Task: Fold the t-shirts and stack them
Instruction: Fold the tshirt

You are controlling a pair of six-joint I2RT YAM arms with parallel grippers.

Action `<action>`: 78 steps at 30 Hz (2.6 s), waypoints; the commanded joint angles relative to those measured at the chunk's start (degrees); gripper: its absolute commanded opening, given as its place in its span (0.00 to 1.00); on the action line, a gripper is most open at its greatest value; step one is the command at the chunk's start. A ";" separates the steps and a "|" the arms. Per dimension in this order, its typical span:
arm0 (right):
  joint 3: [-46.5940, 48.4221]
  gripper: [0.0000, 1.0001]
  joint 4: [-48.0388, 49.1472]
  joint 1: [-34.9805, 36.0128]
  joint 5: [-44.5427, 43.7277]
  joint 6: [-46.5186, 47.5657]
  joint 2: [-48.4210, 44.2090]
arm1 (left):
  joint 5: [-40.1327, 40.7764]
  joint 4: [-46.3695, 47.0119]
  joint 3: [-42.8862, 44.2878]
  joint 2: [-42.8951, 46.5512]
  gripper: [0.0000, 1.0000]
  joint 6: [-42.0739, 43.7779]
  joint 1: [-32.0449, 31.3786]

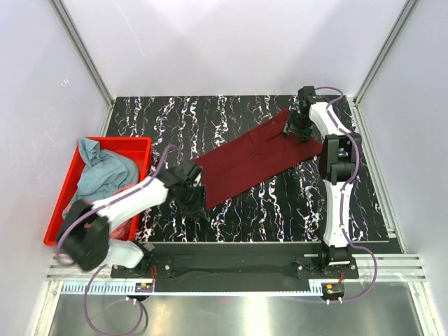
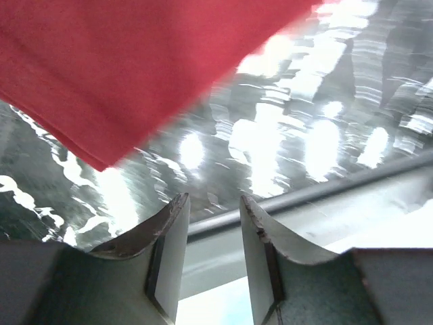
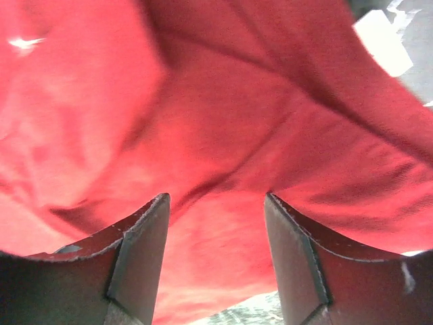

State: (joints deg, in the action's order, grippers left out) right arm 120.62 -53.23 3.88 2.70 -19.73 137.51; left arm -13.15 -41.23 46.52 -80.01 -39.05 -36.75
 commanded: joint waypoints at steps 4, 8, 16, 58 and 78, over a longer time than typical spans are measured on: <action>-1.34 0.71 -3.81 1.22 -1.38 -3.21 -10.76 | 2.15 3.61 13.58 6.81 0.46 10.81 0.19; -7.84 0.72 -3.54 1.48 1.60 -6.54 -15.69 | 7.61 0.90 23.24 -4.17 0.46 24.94 0.45; -8.74 0.73 -3.55 3.50 0.56 -12.17 -12.36 | 12.97 5.98 31.34 -21.40 0.48 36.32 0.54; 7.38 0.77 -12.79 6.23 1.75 -0.12 -14.44 | -3.28 8.95 46.80 -25.00 0.45 16.53 4.92; -23.76 0.77 -9.35 6.14 6.18 -3.30 -41.71 | -4.00 28.76 61.15 -51.65 0.36 -1.81 12.49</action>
State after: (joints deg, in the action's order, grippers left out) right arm 96.66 -63.00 10.17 9.93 -23.35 99.68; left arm -20.40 -17.80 104.57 -132.22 -35.14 -24.56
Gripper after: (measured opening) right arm 0.773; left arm 0.350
